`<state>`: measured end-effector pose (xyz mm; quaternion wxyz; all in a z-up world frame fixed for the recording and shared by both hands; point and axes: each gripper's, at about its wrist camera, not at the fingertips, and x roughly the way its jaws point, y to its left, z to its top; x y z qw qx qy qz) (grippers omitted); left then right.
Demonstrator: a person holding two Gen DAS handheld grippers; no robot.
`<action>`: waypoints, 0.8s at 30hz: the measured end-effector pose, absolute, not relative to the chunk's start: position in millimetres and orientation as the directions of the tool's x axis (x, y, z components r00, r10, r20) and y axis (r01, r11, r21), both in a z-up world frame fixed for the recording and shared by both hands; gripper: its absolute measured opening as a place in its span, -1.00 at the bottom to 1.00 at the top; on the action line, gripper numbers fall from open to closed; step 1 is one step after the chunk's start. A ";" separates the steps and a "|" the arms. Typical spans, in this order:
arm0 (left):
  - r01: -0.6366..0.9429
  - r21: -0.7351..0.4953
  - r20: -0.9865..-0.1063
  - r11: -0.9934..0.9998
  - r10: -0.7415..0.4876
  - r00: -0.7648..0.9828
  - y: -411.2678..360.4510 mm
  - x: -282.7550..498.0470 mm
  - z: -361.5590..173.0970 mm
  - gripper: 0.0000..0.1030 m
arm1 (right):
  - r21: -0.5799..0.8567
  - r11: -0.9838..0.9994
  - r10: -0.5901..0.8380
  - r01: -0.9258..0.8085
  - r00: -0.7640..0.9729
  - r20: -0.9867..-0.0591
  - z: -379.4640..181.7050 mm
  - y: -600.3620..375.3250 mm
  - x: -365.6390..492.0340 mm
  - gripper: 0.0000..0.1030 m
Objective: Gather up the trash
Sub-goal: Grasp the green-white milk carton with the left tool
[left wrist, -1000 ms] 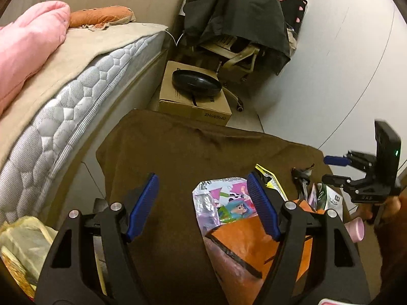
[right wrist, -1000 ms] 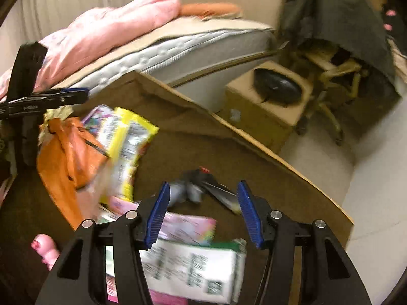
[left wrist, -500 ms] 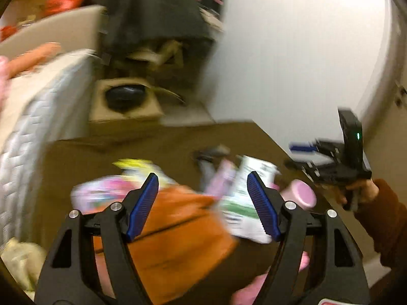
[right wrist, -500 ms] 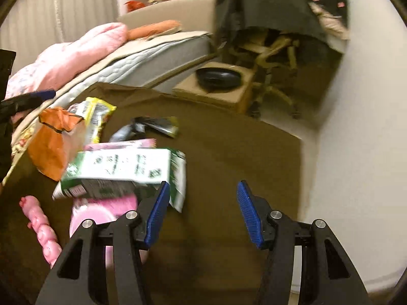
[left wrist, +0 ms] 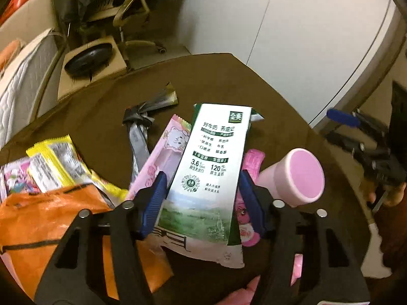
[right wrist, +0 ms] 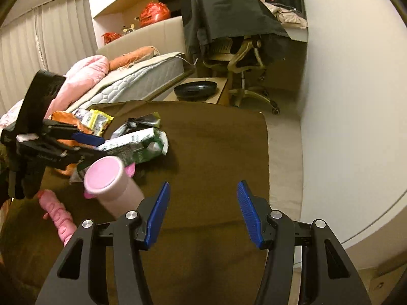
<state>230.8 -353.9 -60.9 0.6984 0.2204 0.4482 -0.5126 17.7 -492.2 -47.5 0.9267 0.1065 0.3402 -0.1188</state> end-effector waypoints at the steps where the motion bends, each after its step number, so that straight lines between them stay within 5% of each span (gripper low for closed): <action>1: 0.906 -0.168 -0.847 0.389 -0.527 0.069 -350.3 231.4 -57.5 -0.03 | 0.124 0.952 -0.137 0.282 0.747 -0.651 -45.5 -487.1 15.4 0.01; 2: 0.901 -0.180 -0.839 0.395 -0.540 0.070 -347.3 231.1 -53.9 -0.49 | 0.143 0.957 -0.105 0.254 0.758 -0.644 -43.3 -476.6 12.5 0.01; 3: 0.890 -0.221 -0.815 0.400 -0.576 0.057 -339.4 230.0 -44.9 -0.73 | 0.153 0.960 -0.082 0.233 0.761 -0.643 -42.7 -468.1 11.3 0.00; 14: 0.855 -0.109 -0.760 0.507 -0.596 0.257 -271.5 203.9 -9.7 -0.75 | 0.242 0.969 0.133 0.050 0.718 -0.683 -51.6 -372.7 42.8 0.00; 16: 0.848 -0.128 -0.760 0.514 -0.600 0.249 -260.9 206.7 -12.6 -0.69 | 0.169 0.983 0.067 0.069 0.723 -0.687 -53.2 -359.7 55.1 0.00; 19: 0.840 -0.161 -0.753 0.518 -0.615 0.235 -247.2 208.7 -17.2 -0.28 | 0.051 0.991 -0.052 0.121 0.718 -0.694 -59.9 -350.0 72.7 0.00; 24: 0.845 -0.220 -0.725 0.487 -0.661 0.192 -233.3 208.0 -18.6 0.13 | 0.068 0.991 -0.035 0.117 0.703 -0.710 -64.5 -362.8 76.7 -0.01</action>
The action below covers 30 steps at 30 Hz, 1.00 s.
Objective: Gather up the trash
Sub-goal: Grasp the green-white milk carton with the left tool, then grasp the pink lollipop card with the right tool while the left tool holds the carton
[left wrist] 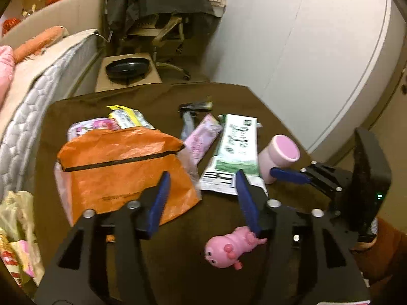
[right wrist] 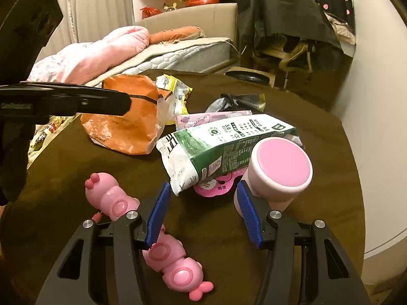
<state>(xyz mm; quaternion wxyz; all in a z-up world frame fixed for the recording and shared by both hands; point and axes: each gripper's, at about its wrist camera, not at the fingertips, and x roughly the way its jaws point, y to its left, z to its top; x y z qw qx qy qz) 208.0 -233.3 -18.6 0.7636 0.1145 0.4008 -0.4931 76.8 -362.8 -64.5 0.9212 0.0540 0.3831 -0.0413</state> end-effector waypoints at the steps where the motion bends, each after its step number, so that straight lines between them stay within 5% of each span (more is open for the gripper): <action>1: 0.852 -0.236 -0.721 0.467 -0.672 0.168 -236.5 206.4 -18.4 0.18 | 0.086 0.991 -0.012 0.103 0.707 -0.707 -63.6 -363.0 71.8 -0.01; 11: 0.909 -0.196 -0.819 0.368 -0.571 0.055 -354.8 215.5 -52.2 0.28 | 0.097 0.983 -0.044 0.155 0.713 -0.700 -67.9 -366.5 -0.1 -0.01; 15: 0.893 -0.230 -0.863 0.387 -0.505 -0.003 -372.1 221.9 -69.5 0.03 | 0.112 0.982 -0.035 0.152 0.731 -0.681 -64.0 -366.6 0.6 -0.01; 23: 0.840 -0.235 -0.754 0.489 -0.637 0.160 -291.0 217.5 -14.5 -0.01 | 0.136 0.976 -0.028 0.172 0.716 -0.698 -64.1 -360.5 51.0 -0.01; 30: 0.707 -0.157 -0.711 0.689 -0.576 0.404 -181.6 191.9 -2.1 0.00 | 0.107 0.954 -0.112 0.281 0.663 -0.740 -76.4 -360.1 86.5 -0.02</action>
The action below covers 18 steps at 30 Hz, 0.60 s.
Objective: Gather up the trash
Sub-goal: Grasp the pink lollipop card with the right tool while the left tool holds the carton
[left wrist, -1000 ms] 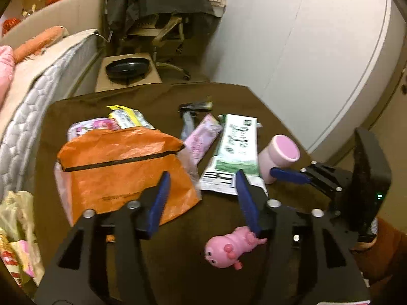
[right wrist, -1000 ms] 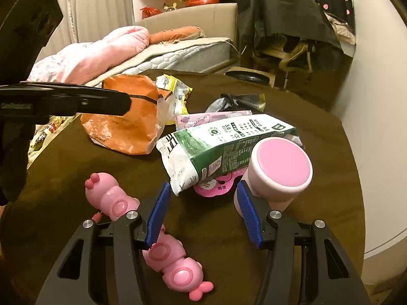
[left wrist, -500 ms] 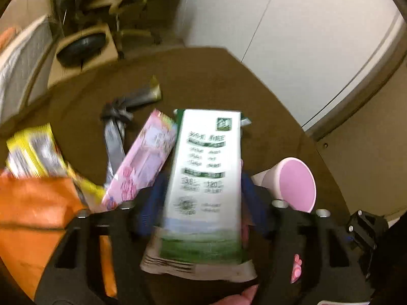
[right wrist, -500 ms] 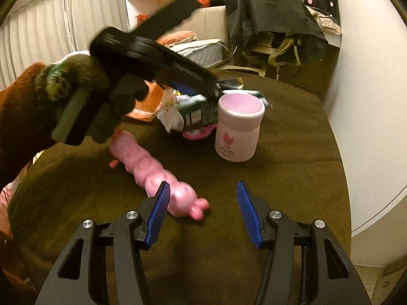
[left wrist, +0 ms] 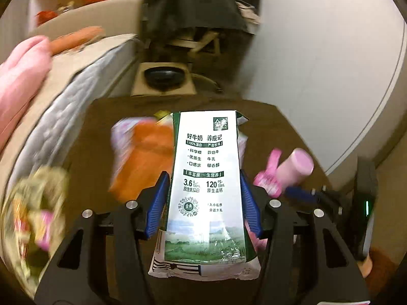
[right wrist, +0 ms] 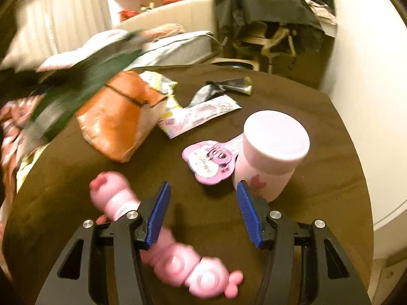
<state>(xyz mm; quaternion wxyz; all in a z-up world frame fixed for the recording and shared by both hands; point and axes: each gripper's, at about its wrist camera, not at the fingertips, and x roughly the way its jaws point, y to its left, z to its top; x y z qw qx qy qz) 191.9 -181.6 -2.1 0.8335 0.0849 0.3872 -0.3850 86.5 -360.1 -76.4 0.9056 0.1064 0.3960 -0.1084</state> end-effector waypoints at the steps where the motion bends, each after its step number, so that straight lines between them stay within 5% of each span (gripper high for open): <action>1: 0.695 -0.156 -0.712 0.701 -0.568 0.413 -169.1 187.5 -6.0 0.00 | 0.110 0.950 -0.118 0.294 0.659 -0.743 -76.6 -361.4 89.5 -0.01; 12: 0.601 -0.156 -0.772 0.784 -0.476 0.421 -98.7 156.6 -55.1 0.00 | 0.109 0.927 -0.142 0.360 0.605 -0.783 -85.5 -377.5 121.0 -0.03; 14: 0.602 -0.176 -0.774 0.779 -0.487 0.405 -97.4 156.3 -58.6 0.02 | 0.127 0.929 -0.126 0.347 0.619 -0.775 -84.5 -378.3 120.7 -0.27; 18: 0.601 -0.207 -0.782 0.772 -0.500 0.372 -95.3 157.0 -58.3 0.02 | 0.122 0.948 -0.097 0.295 0.631 -0.770 -81.5 -370.8 116.1 -0.28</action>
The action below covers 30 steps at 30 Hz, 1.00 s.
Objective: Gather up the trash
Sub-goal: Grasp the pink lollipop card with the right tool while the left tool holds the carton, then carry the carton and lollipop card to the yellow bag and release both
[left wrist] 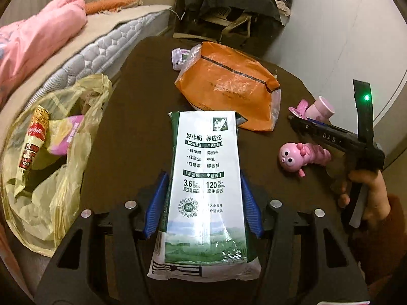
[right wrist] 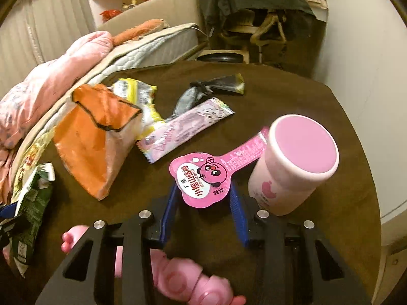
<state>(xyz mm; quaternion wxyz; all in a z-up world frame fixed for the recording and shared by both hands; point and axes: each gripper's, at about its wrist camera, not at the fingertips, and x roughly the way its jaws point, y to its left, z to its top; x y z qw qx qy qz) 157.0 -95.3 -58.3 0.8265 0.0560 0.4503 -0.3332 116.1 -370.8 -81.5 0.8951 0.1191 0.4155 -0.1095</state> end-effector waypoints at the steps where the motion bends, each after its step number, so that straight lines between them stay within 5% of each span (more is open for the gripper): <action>1: 0.603 -0.210 -0.784 0.770 -0.501 0.367 -96.0 157.7 -58.6 0.02 | 0.124 0.952 -0.084 0.279 0.629 -0.773 -82.2 -367.9 115.5 -0.28; 11: 0.635 -0.223 -0.844 0.740 -0.472 0.254 -124.3 178.3 -65.9 0.12 | 0.131 0.985 0.033 0.110 0.628 -0.778 -72.2 -337.4 78.9 -0.28; 16: 0.643 -0.194 -0.853 0.741 -0.451 0.263 -139.4 186.6 -62.5 0.12 | 0.145 0.981 0.026 0.126 0.661 -0.750 -66.6 -343.2 75.2 -0.04; 30: 0.627 -0.233 -0.821 0.743 -0.496 0.282 -123.2 181.1 -55.6 0.01 | 0.236 0.967 0.123 0.096 0.637 -0.761 -78.3 -351.3 97.8 -0.02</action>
